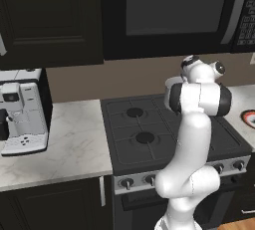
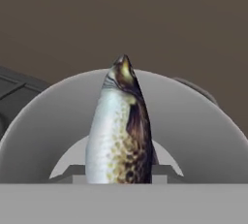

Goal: Retrieve the frozen meat and place it in the pot on a burner. Then turn the burner on.

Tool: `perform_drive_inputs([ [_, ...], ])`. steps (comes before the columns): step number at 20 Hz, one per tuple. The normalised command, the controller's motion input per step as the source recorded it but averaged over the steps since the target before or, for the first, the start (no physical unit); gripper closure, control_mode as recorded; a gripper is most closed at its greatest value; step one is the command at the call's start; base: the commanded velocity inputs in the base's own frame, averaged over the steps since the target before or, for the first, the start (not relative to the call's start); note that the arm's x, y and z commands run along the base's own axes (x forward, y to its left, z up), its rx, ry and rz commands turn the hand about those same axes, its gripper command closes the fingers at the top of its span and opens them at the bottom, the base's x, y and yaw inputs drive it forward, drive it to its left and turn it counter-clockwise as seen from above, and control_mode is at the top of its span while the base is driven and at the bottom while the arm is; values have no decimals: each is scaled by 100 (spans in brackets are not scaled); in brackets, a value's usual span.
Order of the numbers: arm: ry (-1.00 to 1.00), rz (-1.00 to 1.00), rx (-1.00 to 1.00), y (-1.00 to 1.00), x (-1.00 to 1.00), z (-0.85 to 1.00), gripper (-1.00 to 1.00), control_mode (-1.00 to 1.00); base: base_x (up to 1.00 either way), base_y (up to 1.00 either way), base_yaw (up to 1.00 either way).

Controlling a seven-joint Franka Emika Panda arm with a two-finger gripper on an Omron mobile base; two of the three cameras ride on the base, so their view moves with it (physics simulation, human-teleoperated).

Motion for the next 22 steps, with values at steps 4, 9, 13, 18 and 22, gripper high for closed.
perform_drive_inputs([
  [4,0,0,0,-19,36,-3,100,-100,0,0,0],
  [9,1,0,0,-13,18,0,100,-100,0,0,0],
  [13,15,0,0,0,0,0,100,-100,0,0,0],
  [18,23,0,0,0,7,-11,100,-100,0,0,0],
  [22,27,0,0,1,37,-1,-100,-100,0,0,0],
])
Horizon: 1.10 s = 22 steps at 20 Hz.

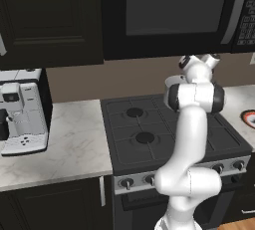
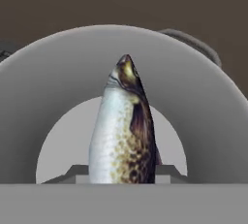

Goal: Retrieve the frozen meat and place it in the pot on a burner. Then turn the burner on.

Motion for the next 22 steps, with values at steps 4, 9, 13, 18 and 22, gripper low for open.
perform_drive_inputs([
  [4,11,0,0,3,34,-7,-100,-100,0,0,0],
  [9,-2,0,0,-7,2,-16,-100,-100,0,0,0],
  [13,-12,0,0,-23,-11,-15,-100,-100,0,0,0],
  [18,-18,0,0,-13,-36,-2,-100,-100,0,0,0],
  [22,-31,0,0,0,-83,-15,-100,-100,0,0,0],
])
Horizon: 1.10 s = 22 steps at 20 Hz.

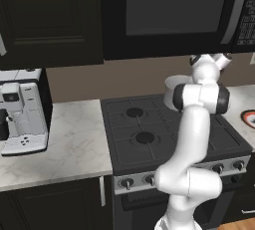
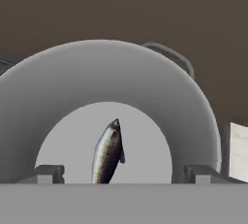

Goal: Retrieve the frozen meat and place it in the pot on a burner. Then turn the burner on.

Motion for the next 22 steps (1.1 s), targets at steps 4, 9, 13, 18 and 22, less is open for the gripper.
perform_drive_inputs([
  [4,-35,0,0,5,-89,-29,-100,-100,0,0,0],
  [9,-30,1,0,4,-97,-18,-100,-100,0,0,0],
  [13,-26,0,0,0,-99,9,-100,-100,0,0,0],
  [18,-16,0,0,0,-94,37,-100,-100,0,0,0],
  [22,-1,0,-2,0,-79,50,-100,-100,0,0,0],
])
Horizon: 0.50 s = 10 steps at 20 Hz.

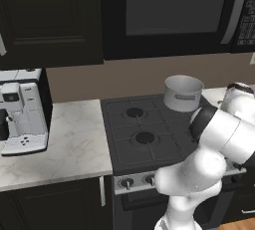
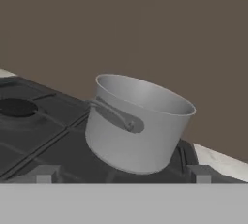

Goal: Retrieve the frozen meat and place it in the pot on a burner. Then turn the burner on.

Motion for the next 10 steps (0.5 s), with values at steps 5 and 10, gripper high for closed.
perform_drive_inputs([
  [5,10,0,-9,-4,-66,67,-100,-100,0,0,0],
  [10,5,0,-10,-1,-92,22,-100,-100,0,0,0],
])
